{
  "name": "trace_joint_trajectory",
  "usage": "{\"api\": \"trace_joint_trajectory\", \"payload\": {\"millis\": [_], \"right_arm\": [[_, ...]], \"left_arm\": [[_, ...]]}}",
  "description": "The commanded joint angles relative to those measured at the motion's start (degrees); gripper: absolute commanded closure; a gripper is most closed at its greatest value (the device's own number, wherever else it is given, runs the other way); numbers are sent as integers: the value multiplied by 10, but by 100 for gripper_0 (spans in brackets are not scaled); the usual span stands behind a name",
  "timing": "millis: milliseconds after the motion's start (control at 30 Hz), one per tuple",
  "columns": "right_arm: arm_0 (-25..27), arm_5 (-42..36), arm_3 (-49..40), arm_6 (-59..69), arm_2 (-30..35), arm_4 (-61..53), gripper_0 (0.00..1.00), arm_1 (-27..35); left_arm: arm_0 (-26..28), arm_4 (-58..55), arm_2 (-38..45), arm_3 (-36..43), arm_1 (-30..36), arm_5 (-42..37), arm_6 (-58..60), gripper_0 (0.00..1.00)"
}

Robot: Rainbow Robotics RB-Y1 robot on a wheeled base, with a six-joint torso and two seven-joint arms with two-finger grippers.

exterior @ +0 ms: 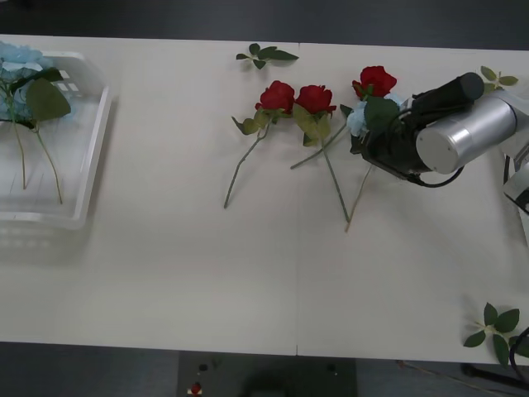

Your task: Put the red flowers into the right box and the blue flowers into the left box

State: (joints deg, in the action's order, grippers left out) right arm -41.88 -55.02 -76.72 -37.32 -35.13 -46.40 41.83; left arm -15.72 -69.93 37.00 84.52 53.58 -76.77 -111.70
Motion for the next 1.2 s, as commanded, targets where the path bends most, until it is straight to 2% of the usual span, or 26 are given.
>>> {"api": "trace_joint_trajectory", "payload": {"millis": [33,200,367,400,533,633,667,700,733,933,1067,1200], "right_arm": [[-13,23,32,24,-4,44,2,-31],[-15,40,62,25,-7,82,2,-53],[-15,40,65,26,-28,116,2,-54],[-15,40,66,23,-32,121,5,-54],[-15,40,65,15,-41,123,38,-52],[-15,39,65,9,-51,134,53,-51],[-15,39,65,8,-57,140,68,-49],[-15,36,65,7,-61,144,90,-49],[-15,32,65,5,-62,146,100,-49],[-15,19,65,-7,-63,148,100,-49],[-17,17,65,-12,-63,140,100,-46],[-36,-25,42,-20,-61,115,100,-27]], "left_arm": [[22,42,-63,17,19,118,4,100],[27,88,-135,16,18,232,88,100],[27,120,-174,16,14,302,161,100],[27,134,-178,16,10,319,180,100],[26,168,-178,16,-6,343,216,100],[26,193,-180,16,-15,349,234,100],[26,202,-183,12,-19,356,235,100],[27,206,-185,5,-23,367,237,100],[27,205,-188,-4,-27,379,238,100],[26,197,-227,-70,-42,501,238,100],[26,195,-234,-76,-53,510,239,100],[26,190,-235,-76,-56,511,242,100]]}}
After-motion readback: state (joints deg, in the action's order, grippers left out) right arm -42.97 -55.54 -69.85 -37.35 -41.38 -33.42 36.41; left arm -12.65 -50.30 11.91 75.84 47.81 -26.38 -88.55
